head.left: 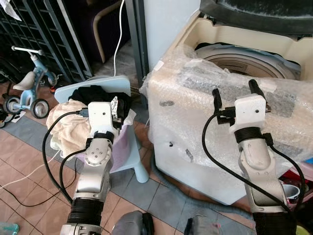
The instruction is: Clothes washing
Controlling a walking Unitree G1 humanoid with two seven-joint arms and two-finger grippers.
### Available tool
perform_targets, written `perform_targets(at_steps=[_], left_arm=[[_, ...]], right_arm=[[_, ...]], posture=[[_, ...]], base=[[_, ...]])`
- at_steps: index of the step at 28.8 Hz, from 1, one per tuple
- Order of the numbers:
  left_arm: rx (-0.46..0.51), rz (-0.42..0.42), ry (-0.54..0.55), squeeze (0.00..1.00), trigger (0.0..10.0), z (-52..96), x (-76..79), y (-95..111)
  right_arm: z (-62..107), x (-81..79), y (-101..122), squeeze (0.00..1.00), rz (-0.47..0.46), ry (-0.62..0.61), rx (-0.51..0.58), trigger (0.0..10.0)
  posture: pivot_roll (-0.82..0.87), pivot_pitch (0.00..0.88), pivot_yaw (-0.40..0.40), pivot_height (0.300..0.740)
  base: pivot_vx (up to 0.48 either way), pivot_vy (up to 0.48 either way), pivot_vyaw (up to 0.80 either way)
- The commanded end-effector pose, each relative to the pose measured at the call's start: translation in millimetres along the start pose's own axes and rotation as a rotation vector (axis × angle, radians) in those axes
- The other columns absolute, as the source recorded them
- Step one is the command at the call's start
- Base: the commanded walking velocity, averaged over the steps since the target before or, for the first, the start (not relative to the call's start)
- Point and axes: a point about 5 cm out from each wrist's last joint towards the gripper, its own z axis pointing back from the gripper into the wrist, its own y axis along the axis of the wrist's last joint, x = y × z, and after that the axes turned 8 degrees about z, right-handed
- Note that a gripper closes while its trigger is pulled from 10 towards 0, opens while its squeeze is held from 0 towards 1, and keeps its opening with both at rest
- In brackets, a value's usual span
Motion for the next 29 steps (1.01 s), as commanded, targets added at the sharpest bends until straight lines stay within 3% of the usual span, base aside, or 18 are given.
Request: perform_targets(at_steps=[1,4,7,9,10,12,14,18,20,22,25,29], left_arm=[[-0.01,0.01,-0.028,0.0,10.0,1.6,2.4,-1],[-0.008,0.011,-0.033,0.0,10.0,2.3,3.1,-1],[-0.009,0.008,-0.023,0.0,10.0,6.9,2.1,-3],[-0.012,0.001,-0.016,0.0,10.0,8.9,0.8,-4],[0.001,-0.011,-0.014,0.0,10.0,10.4,-0.5,-3],[0.016,-0.04,0.008,0.0,10.0,11.0,-4.2,-1],[0.021,-0.053,0.024,0.0,10.0,11.9,-7.2,-1],[-0.028,-0.003,0.029,0.0,10.0,20.5,-11.6,-7],[-0.04,-0.007,0.037,0.0,10.0,27.1,-17.0,-11],[-0.051,0.01,0.023,0.0,10.0,30.7,-19.4,-14],[-0.093,-0.023,0.092,0.0,10.0,37.1,-29.0,-25],[-0.091,-0.046,0.071,0.0,10.0,34.1,-28.1,-26]], right_arm=[[6.1,3.7,-5,0.0,-0.023,-0.038,-0.042,10.0],[10.9,4.2,-9,0.0,-0.039,-0.049,-0.071,10.0],[20.0,0.4,-26,0.0,-0.089,-0.057,-0.202,10.0],[19.8,-5.7,-27,0.0,-0.099,-0.035,-0.204,10.0],[20.5,-13.5,-26,0.0,-0.186,0.007,-0.211,10.0],[21.3,-21.4,-26,0.0,-0.242,0.057,-0.221,10.0],[20.6,-24.9,-27,0.0,-0.208,0.051,-0.225,10.0],[17.6,-34.7,-27,0.0,-0.146,0.17,-0.21,10.0],[14.1,-40.2,-26,0.0,-0.203,0.229,-0.195,10.0],[11.1,-41.9,-27,0.0,-0.199,0.244,-0.19,10.0],[3.7,-47.2,-31,0.0,-0.2,0.255,-0.206,10.0],[-0.2,-54.2,-32,0.0,-0.209,0.283,-0.209,10.0]], posture=[[-0.08,0.049,0.07,0.74],[-0.09,0.055,0.07,0.74],[-0.09,0.071,0.065,0.74],[-0.08,0.078,0.063,0.74],[-0.07,0.083,0.058,0.74],[-0.07,0.094,0.05,0.74],[-0.06,0.094,0.041,0.74],[-0.01,0.087,-0.027,0.74],[0.02,0.087,-0.058,0.74],[0.03,0.086,-0.079,0.74],[0.05,0.074,-0.118,0.74],[0.05,0.062,-0.111,0.74]], base=[[0.0,0.48,0.0],[0.0,0.48,0.0],[0.0,0.48,0.0],[0.0,0.48,0.0],[0.0,0.48,0.0],[0.0,0.24,0.0],[0.0,0.0,0.0],[0.0,0.0,0.0],[0.0,0.0,0.0],[0.0,0.0,0.0],[0.0,0.0,0.0],[0.0,0.0,0.0]])
